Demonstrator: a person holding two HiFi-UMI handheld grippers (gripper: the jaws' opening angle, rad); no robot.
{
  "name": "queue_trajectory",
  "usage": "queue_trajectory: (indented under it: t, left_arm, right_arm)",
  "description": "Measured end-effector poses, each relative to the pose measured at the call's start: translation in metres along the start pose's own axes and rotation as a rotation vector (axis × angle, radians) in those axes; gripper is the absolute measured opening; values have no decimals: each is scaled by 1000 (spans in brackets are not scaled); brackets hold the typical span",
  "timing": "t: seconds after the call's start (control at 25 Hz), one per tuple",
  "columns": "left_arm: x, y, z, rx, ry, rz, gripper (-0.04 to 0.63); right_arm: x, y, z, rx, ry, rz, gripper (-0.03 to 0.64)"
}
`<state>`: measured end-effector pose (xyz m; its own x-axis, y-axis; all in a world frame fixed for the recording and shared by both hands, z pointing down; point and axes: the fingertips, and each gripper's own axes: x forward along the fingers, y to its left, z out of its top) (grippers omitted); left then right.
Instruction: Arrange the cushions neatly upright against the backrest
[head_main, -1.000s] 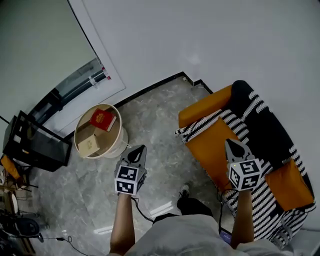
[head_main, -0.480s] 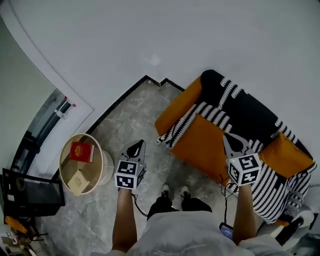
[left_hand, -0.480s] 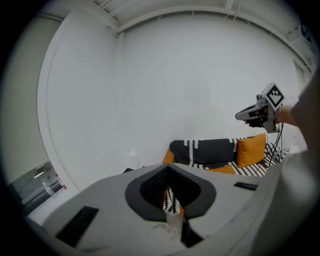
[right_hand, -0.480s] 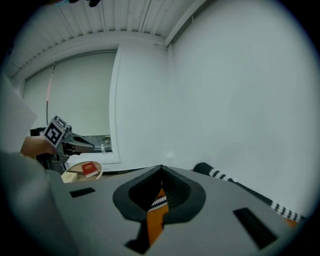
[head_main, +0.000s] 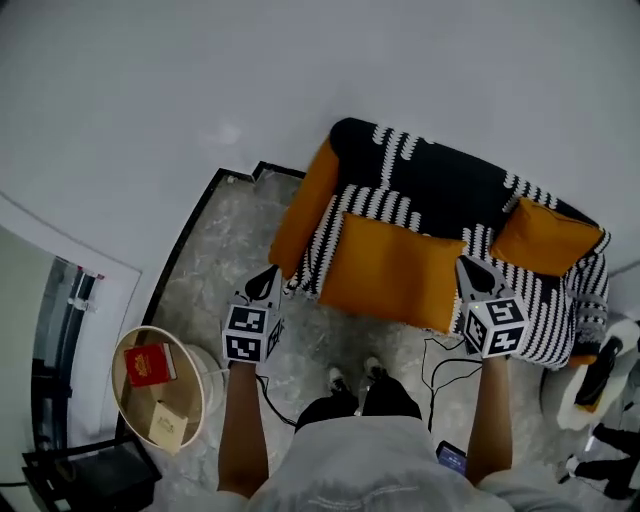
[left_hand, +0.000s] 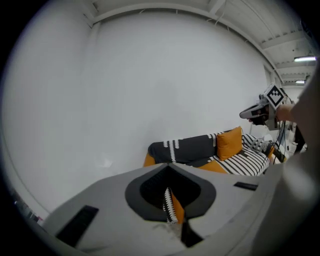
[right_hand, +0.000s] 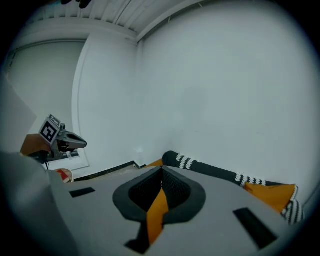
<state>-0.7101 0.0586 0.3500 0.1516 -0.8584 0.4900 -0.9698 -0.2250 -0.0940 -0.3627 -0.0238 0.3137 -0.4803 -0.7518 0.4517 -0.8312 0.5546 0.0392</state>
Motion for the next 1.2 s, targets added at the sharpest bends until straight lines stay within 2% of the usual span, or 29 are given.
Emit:
queue_trajectory:
  t: [0.2, 0.44, 0.92, 1.2]
  left_arm:
    - [4, -15, -29, 11, 5, -81, 14]
    - [39, -36, -44, 39, 42, -137, 14]
    - [109, -67, -118, 43, 156, -197, 52]
    - [153, -73, -183, 41, 213, -210, 77]
  right_arm:
    - [-41, 5, -44, 35, 34, -111, 3]
    - [-63, -24, -95, 102, 94, -217, 3]
    - [-31, -69, -195, 150, 183, -318, 5]
    - [-4, -78, -278, 189, 288, -307, 28]
